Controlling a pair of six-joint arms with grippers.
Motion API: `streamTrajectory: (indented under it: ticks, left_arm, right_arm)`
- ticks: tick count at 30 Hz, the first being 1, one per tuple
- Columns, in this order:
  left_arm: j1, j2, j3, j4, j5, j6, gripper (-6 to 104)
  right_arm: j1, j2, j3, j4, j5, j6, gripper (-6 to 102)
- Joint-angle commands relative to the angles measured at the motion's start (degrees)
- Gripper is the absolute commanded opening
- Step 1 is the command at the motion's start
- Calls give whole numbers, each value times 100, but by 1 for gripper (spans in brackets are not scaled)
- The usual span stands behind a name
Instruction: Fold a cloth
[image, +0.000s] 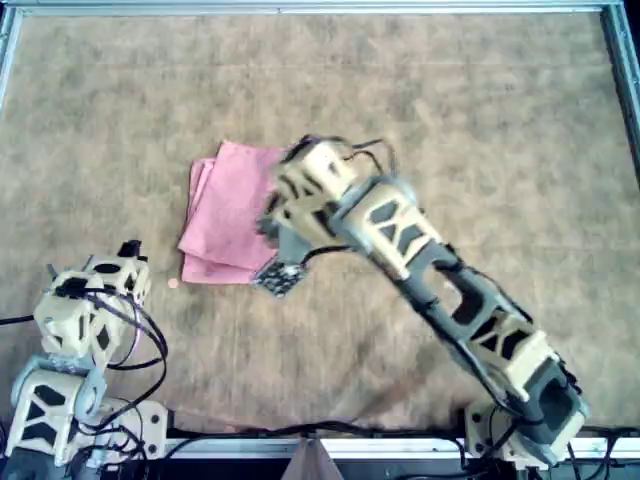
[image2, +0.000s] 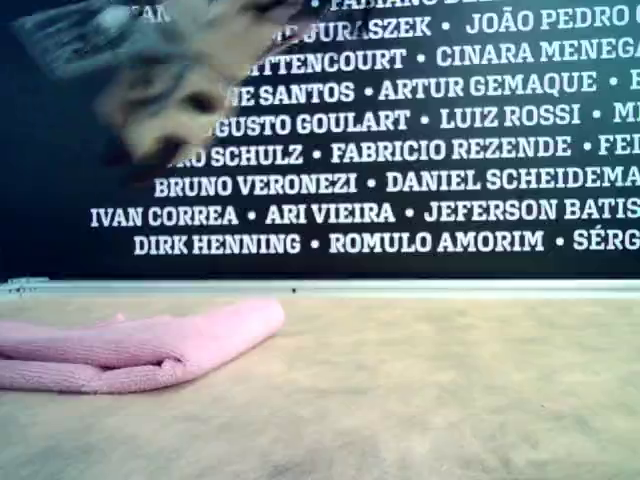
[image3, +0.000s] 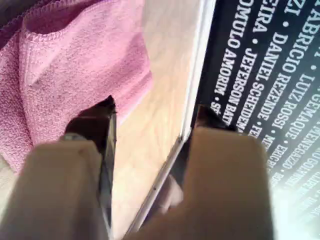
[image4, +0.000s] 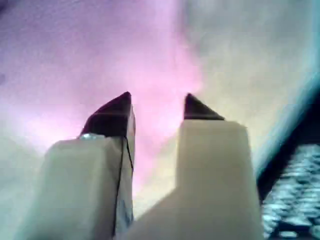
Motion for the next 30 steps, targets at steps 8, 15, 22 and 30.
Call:
streamTrajectory:
  ticks: [8,15,22,30]
  left_arm:
    - [141,88,-158,-53,-18,-44,57]
    - [141,79,-79,-44,-18,-62,57]
    - [141,79,-79,-44,-18,9,57]
    - [264,105,387,-44,-26,-62,50]
  right_arm:
    - [-1459,1679,26,633,-44,35,-1]
    - [-2804,3718,2417,606,-44,343,1]
    - [-3762,5651,5590,396,-53,272,1]
    - [-4975,7805,8481,-1389,-53,272,1]
